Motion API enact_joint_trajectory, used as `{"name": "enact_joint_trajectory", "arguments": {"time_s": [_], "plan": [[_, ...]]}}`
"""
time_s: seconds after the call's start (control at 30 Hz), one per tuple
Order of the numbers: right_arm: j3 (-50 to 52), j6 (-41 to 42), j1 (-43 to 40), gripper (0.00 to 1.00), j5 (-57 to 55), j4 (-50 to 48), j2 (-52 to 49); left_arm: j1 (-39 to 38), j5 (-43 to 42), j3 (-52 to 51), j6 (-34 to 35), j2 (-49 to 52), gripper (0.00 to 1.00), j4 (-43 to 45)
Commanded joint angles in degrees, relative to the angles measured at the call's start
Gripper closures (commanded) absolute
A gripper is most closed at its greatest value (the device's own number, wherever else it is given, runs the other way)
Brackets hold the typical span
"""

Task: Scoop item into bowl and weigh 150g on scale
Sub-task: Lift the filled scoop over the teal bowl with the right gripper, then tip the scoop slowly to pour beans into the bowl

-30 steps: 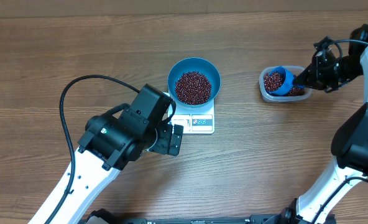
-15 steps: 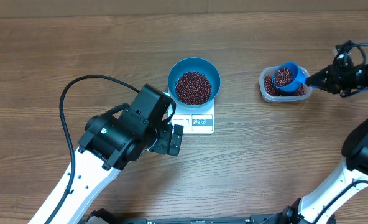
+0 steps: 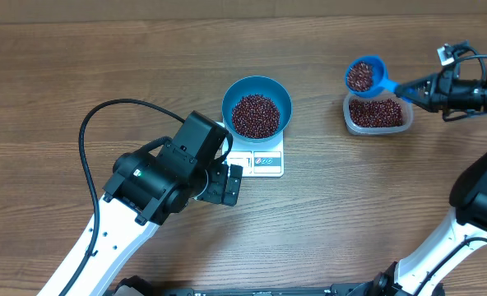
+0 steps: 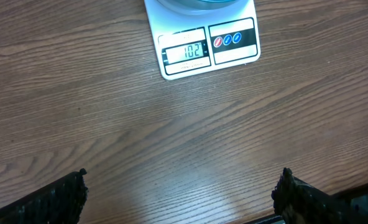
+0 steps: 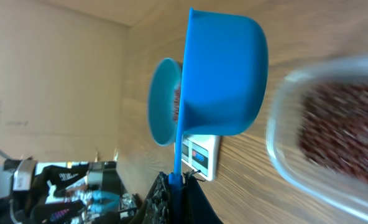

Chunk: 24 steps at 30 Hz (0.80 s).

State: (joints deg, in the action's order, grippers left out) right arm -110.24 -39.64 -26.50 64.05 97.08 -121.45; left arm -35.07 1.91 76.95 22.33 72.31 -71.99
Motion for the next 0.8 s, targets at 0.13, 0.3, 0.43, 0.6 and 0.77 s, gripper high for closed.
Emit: {"name": "enact_joint_trajectory", "arguments": {"time_s": [0.13, 0.3, 0.43, 0.6, 0.77], "plan": [[-0.11, -4.39, 10.01, 0.96, 10.69, -2.69, -0.07, -0.22, -0.07, 0.02, 0.42, -0.33, 0.0, 0.04], [-0.15, -4.39, 18.05, 0.96, 10.62, -8.57, -0.07, -0.22, -0.07, 0.02, 0.42, -0.33, 0.0, 0.04], [-0.52, -4.37, 22.43, 0.96, 9.97, -14.4, 0.11, -0.22, -0.07, 0.02, 0.42, -0.33, 0.01, 0.04], [-0.52, -4.37, 25.59, 0.96, 8.9, -20.02, 0.24, -0.22, -0.07, 0.02, 0.42, -0.33, 0.01, 0.04], [-0.52, -4.37, 26.84, 0.96, 8.44, -22.95, 0.24, -0.22, -0.07, 0.02, 0.42, -0.33, 0.01, 0.04]]}}
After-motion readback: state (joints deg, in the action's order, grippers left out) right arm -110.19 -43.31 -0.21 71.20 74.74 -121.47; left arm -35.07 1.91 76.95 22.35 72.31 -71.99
